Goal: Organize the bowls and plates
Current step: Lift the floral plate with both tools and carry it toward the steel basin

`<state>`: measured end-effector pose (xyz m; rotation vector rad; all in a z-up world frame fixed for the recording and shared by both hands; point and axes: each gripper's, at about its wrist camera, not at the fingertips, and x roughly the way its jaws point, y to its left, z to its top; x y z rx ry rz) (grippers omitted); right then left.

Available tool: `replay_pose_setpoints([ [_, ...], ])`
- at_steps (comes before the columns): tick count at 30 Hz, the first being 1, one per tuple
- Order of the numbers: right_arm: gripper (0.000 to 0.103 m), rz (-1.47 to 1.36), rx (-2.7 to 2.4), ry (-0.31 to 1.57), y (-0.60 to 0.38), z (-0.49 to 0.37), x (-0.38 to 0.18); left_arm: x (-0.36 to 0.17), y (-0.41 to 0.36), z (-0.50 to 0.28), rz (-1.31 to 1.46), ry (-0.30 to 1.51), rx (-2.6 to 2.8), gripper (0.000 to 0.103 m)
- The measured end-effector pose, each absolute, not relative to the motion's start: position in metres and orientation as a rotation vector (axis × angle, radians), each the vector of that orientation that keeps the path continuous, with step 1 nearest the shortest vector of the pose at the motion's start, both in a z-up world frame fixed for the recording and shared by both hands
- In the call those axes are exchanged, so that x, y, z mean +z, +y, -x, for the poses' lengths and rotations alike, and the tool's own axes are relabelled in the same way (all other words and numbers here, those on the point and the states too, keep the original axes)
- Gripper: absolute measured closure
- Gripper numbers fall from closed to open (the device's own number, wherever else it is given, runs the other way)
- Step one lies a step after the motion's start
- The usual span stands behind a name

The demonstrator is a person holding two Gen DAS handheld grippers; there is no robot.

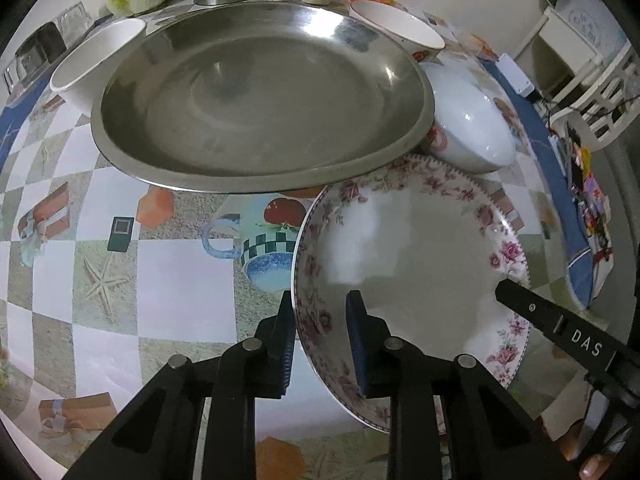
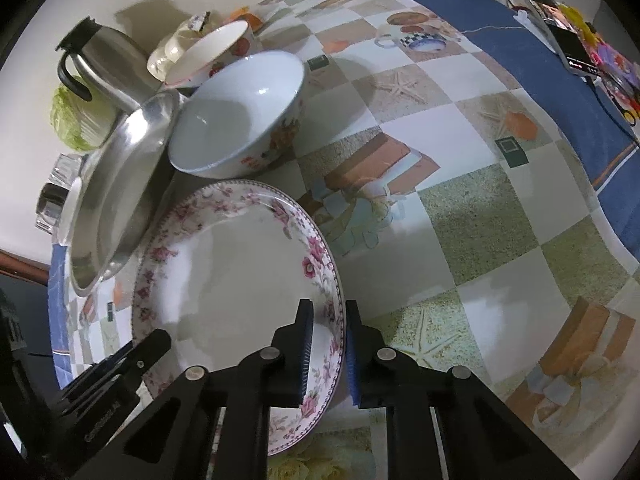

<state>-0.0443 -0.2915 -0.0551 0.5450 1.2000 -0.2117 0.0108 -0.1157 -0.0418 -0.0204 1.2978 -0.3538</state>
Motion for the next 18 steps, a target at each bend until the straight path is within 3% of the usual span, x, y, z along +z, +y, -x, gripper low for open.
replay_pose_setpoints([
  [18,0.087,-0.580,-0.178,1.113,-0.313,0.078,-0.026,-0.011,-0.101,-0.003,0.032,1.216,-0.429,0.077],
])
